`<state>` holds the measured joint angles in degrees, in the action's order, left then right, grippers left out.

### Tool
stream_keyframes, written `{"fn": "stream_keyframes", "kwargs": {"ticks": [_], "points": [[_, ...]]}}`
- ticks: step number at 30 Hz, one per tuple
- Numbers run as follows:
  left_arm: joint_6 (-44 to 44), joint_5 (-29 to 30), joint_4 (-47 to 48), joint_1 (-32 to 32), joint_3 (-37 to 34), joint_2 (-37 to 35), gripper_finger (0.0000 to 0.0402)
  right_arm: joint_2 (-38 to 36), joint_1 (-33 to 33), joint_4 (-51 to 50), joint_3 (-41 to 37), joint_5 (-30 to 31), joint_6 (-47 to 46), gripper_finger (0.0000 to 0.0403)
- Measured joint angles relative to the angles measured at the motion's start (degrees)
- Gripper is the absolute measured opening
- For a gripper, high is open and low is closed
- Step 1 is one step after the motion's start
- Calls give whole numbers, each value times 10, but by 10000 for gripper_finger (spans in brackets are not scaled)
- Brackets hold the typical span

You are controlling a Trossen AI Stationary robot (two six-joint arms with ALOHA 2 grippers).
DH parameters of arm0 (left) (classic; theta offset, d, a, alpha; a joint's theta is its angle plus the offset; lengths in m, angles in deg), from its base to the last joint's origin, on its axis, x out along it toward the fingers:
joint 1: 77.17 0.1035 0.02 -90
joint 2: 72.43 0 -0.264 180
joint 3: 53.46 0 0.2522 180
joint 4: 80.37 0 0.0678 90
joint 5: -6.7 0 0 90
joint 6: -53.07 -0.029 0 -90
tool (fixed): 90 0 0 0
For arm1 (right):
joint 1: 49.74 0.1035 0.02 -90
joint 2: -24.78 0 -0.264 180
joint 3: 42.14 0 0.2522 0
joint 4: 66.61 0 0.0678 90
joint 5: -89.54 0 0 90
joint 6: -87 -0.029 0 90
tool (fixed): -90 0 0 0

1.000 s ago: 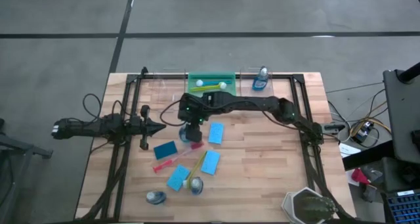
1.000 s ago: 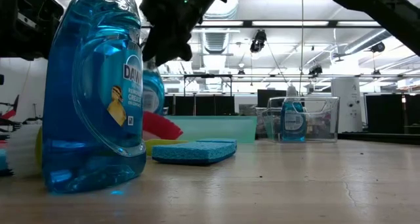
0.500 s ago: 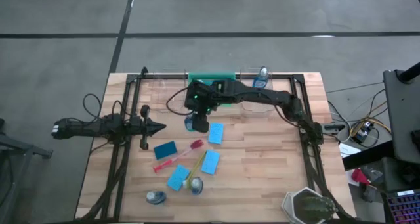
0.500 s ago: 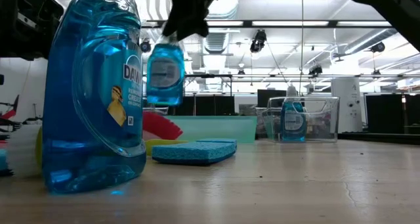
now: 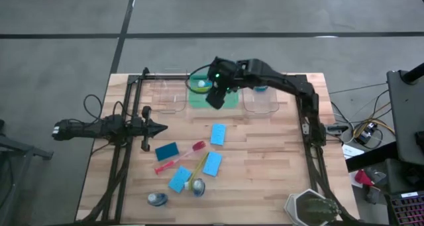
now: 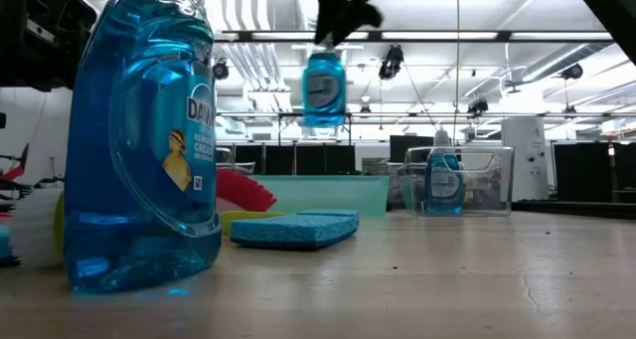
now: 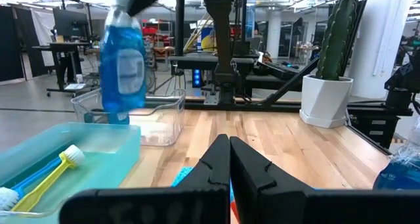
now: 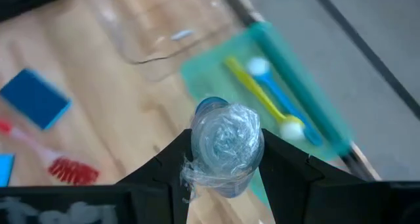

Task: Pick & Place Kitchen Sink Supplies
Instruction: Put the blue dishwashing liquid bottle into the right transparent bin

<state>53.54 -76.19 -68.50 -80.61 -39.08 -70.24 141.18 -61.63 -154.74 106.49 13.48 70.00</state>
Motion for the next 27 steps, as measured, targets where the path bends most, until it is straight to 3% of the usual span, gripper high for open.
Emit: {"fn": "stream_keyframes", "kwargs": {"ticks": [12,20,27], "points": [[0,0,0,0,0,0,3,-39,-45,-160,0,111,-195,143],[0,0,0,0,0,1,3,-40,-70,-156,-1,132,-264,144],[0,0,0,0,0,1,3,-40,-85,-156,-1,201,-333,143]]}}
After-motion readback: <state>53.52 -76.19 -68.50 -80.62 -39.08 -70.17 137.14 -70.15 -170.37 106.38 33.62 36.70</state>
